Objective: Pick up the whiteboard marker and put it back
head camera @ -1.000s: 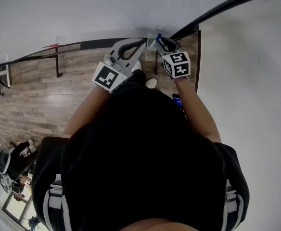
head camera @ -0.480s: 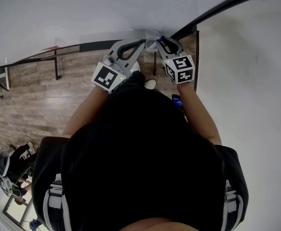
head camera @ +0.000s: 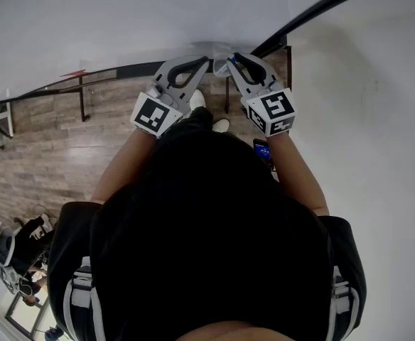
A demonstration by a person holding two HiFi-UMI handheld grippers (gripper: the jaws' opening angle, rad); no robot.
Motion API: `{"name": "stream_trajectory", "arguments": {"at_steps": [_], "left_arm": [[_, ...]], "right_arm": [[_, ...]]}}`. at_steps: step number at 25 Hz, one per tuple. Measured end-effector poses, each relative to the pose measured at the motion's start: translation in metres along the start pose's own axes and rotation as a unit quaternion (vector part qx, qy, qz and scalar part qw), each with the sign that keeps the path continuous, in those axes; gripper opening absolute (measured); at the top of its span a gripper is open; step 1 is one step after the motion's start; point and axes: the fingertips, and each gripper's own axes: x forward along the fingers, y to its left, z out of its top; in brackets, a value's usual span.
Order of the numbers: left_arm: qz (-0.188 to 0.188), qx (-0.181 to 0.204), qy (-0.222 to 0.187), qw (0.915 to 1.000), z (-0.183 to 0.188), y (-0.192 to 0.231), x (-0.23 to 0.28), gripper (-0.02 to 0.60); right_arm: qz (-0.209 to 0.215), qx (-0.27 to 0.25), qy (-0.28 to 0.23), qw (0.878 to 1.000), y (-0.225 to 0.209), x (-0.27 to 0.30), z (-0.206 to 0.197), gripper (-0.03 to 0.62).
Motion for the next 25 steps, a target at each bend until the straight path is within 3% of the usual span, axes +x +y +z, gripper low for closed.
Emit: {"name": "stream_trajectory", "arguments": {"at_steps": [12,25], "left_arm": [[-0.03,0.004,-0.019,0.9994,0.048,-0.022,-0.006,0.003],[-0.028,0.009,-0.028,0.9992,0.069,-0.06,-0.015,0.003]], "right_arm": [[0.036,-0.025,-0.113,0.993,0.034,-0.055,0.081,0.061],[0.036,-0.04,-0.168,0.984,0.05,-0.109,0.088,0.018]]}}
